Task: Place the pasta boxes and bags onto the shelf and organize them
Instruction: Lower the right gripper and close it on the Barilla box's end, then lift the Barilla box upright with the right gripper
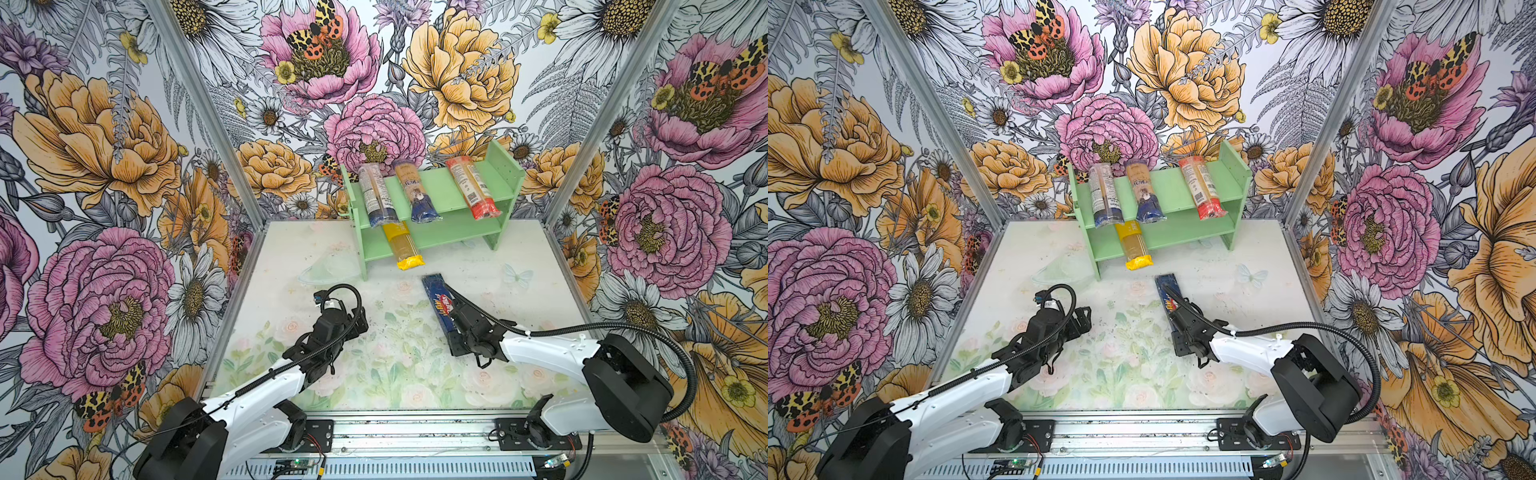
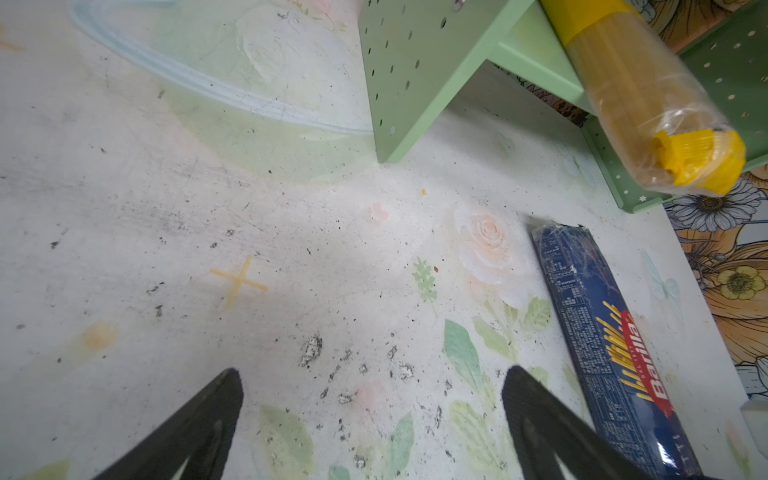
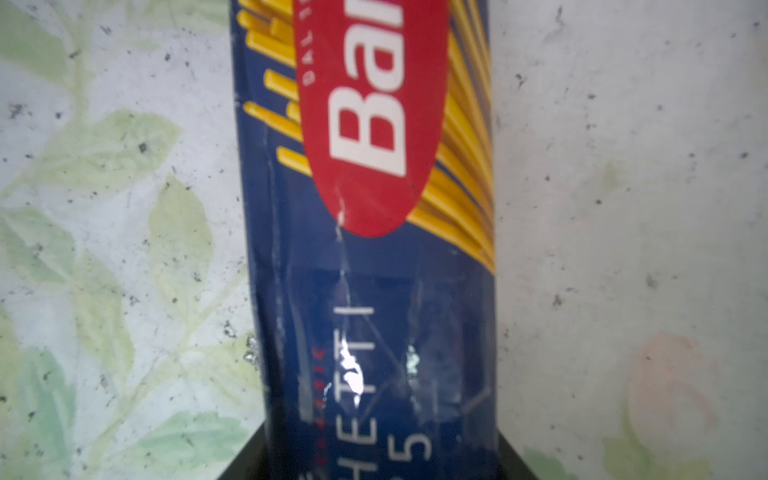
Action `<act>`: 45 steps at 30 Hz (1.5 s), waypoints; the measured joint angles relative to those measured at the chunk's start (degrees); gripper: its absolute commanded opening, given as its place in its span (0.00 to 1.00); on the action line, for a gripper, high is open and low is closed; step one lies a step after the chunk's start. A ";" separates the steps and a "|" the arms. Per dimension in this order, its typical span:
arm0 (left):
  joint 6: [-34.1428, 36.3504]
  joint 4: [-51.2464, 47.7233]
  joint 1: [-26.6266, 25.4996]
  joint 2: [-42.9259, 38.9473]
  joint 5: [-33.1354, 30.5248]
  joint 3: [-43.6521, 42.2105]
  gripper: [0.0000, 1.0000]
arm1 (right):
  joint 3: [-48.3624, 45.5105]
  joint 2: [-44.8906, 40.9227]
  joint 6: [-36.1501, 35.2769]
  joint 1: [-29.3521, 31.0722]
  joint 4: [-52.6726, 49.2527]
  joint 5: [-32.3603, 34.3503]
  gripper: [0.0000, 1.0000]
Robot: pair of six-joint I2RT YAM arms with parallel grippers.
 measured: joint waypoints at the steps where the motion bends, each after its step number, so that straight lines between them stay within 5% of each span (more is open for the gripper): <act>1: 0.00 0.00 0.00 0.00 0.00 0.00 0.99 | 0.00 0.00 0.00 0.00 0.13 -0.02 0.48; 13: 0.00 0.00 0.00 0.00 0.00 0.00 0.99 | -1.22 -3.19 0.15 -4.24 0.92 -7.61 0.00; 45: 0.22 -0.09 0.07 0.00 0.02 0.02 0.99 | -3.85 -19.37 -0.33 -28.83 -2.64 -40.06 0.00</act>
